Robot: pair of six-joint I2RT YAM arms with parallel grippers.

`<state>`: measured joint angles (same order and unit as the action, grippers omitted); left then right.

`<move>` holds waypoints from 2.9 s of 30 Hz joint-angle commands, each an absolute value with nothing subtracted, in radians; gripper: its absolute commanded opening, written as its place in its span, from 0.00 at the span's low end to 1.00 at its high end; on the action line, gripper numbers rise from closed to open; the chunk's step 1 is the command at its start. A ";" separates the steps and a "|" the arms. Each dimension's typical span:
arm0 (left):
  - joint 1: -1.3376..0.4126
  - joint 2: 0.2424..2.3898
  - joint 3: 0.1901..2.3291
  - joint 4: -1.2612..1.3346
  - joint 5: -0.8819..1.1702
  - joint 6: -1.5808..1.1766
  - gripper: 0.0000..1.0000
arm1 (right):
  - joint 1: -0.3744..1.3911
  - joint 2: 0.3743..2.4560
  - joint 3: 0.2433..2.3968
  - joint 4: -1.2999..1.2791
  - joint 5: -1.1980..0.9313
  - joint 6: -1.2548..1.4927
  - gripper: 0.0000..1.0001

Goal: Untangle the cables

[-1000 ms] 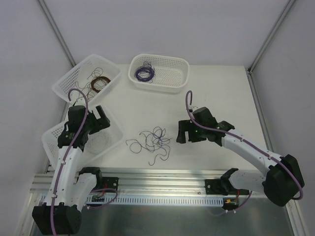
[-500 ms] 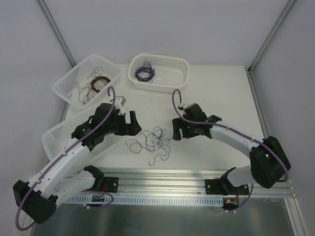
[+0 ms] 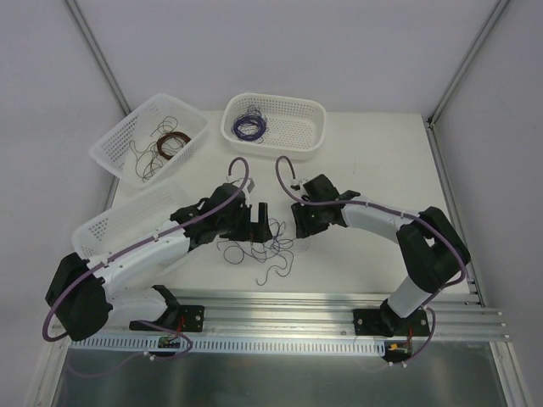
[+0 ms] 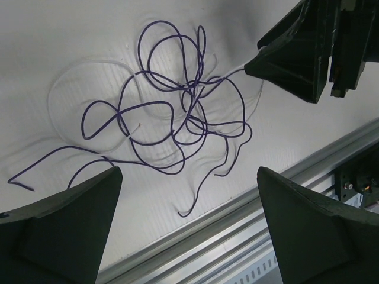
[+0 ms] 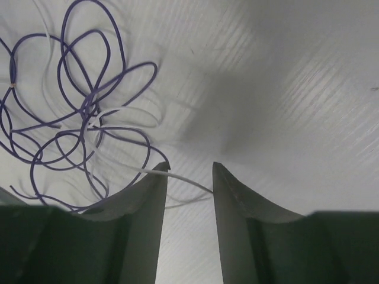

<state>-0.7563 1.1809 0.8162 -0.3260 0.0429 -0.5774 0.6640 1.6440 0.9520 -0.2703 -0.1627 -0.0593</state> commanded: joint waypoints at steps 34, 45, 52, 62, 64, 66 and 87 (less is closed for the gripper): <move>-0.848 1.170 0.920 -0.147 0.112 -0.471 0.99 | 0.603 0.888 1.457 -0.697 -0.147 -0.106 0.02; -1.015 1.115 0.934 0.050 0.112 -0.284 0.99 | 0.603 0.939 1.557 -0.609 -0.268 0.043 0.03; -1.114 1.147 0.922 0.257 0.026 -0.181 0.99 | 0.601 0.936 1.516 -0.557 -0.321 0.139 0.04; -1.155 1.275 0.950 0.433 0.005 -0.124 0.85 | 0.603 0.910 1.448 -0.531 -0.321 0.219 0.03; -1.158 1.293 0.962 0.445 0.014 -0.130 0.71 | 0.603 0.900 1.442 -0.532 -0.313 0.222 0.04; -1.160 1.307 0.968 0.445 0.020 -0.144 0.53 | 0.603 0.894 1.439 -0.543 -0.293 0.216 0.04; -1.137 1.218 1.061 0.135 -0.097 -0.413 0.00 | 0.600 0.770 0.904 -0.482 -0.198 0.064 0.50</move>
<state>-1.1500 1.2499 1.0233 0.1677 -0.0811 -0.3511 0.6052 0.8013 0.9329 -0.5968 -0.1703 0.1013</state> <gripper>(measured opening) 0.009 0.495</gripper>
